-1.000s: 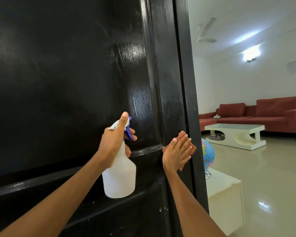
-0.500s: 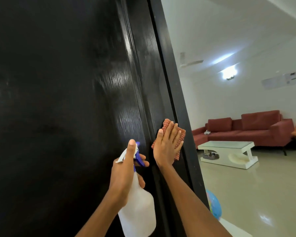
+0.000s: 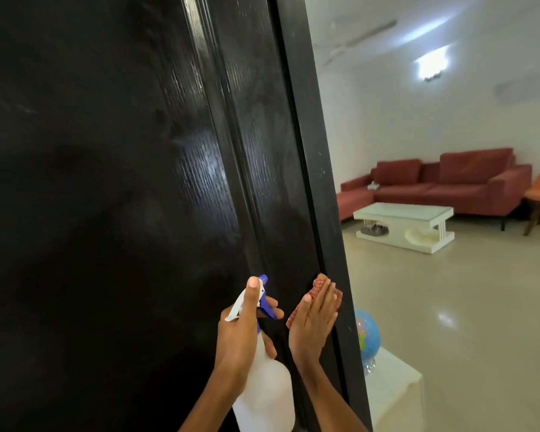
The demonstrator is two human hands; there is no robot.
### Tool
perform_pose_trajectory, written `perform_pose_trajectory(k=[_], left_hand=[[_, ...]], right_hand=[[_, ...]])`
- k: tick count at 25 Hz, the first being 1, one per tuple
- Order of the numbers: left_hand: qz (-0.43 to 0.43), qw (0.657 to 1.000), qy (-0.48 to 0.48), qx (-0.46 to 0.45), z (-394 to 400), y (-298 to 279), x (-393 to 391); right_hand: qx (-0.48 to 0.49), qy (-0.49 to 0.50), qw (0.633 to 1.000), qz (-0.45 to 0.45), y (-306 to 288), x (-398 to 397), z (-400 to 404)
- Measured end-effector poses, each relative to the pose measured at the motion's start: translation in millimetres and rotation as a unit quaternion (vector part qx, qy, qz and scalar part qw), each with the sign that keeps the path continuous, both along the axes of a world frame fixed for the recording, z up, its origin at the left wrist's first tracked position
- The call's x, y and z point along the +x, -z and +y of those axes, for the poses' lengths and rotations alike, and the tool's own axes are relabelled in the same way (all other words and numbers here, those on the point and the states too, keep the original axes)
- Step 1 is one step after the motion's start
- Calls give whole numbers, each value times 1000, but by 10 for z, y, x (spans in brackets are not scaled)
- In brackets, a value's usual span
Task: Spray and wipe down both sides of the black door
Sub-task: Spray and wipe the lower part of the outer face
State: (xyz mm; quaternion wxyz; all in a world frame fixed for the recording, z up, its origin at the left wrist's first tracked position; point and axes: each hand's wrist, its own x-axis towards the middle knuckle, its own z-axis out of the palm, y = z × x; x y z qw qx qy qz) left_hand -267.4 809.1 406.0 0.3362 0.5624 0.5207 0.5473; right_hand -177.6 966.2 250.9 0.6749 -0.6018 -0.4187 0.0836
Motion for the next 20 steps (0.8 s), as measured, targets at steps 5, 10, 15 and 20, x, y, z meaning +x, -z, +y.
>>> perform_pose_trajectory(k=[5,10,15,20], left_hand=[[5,998,-69,-8,124,492,250],[10,992,-125,-30,111,901,344],[3,985,-168,-37,86,1305,282],[-14,984,-176,-37,94,1856,203]], right_hand=[[-50,-49,996,49,896,48,-76],[-51,-65,996,16,835,98,-116],[75,-86,981,-157,215,281,80],[142,-99,942,-288,913,437,139]])
